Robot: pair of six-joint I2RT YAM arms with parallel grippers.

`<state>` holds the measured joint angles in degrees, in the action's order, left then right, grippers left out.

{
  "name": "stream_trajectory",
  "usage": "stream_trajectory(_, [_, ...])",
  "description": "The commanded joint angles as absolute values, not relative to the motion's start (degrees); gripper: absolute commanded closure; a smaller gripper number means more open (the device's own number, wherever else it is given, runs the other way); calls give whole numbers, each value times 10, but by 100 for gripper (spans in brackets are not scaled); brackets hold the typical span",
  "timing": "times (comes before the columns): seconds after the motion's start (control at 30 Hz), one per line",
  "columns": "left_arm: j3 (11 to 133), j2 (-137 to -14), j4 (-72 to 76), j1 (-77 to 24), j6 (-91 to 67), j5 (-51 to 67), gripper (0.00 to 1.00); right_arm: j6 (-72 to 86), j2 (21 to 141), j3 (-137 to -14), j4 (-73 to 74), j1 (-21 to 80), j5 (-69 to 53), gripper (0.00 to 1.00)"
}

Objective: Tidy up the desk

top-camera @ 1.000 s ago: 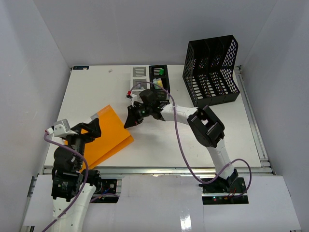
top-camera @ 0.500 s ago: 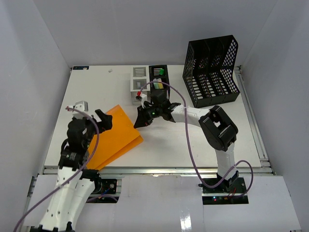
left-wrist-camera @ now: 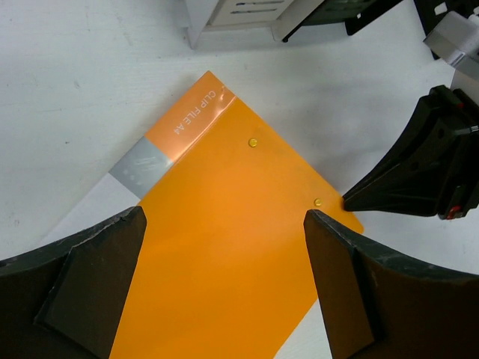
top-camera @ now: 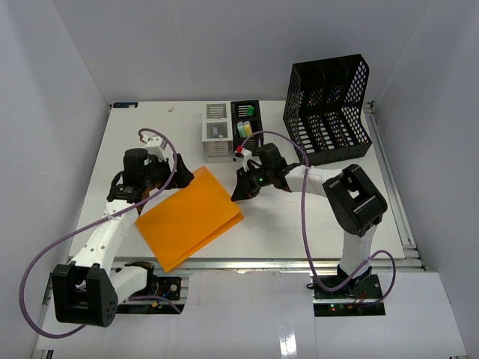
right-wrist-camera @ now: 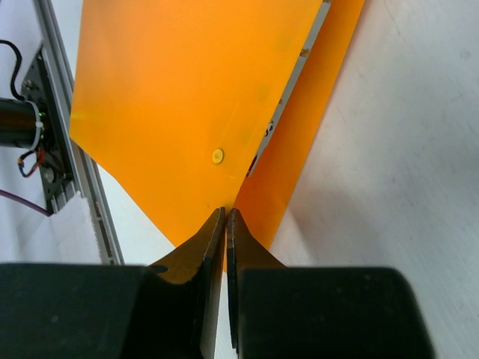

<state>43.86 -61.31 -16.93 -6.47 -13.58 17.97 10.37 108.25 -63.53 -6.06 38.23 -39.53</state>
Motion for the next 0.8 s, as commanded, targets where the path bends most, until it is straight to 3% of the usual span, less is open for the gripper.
stream_trajectory(0.0, [446, -613, -139, -50, -65, 241, 2, 66, 1067, -631, -69, 367, -418, 92])
stream_trajectory(0.77, [380, -566, -113, -49, -35, 198, 2, 18, 1139, -648, -48, 294, -528, 92])
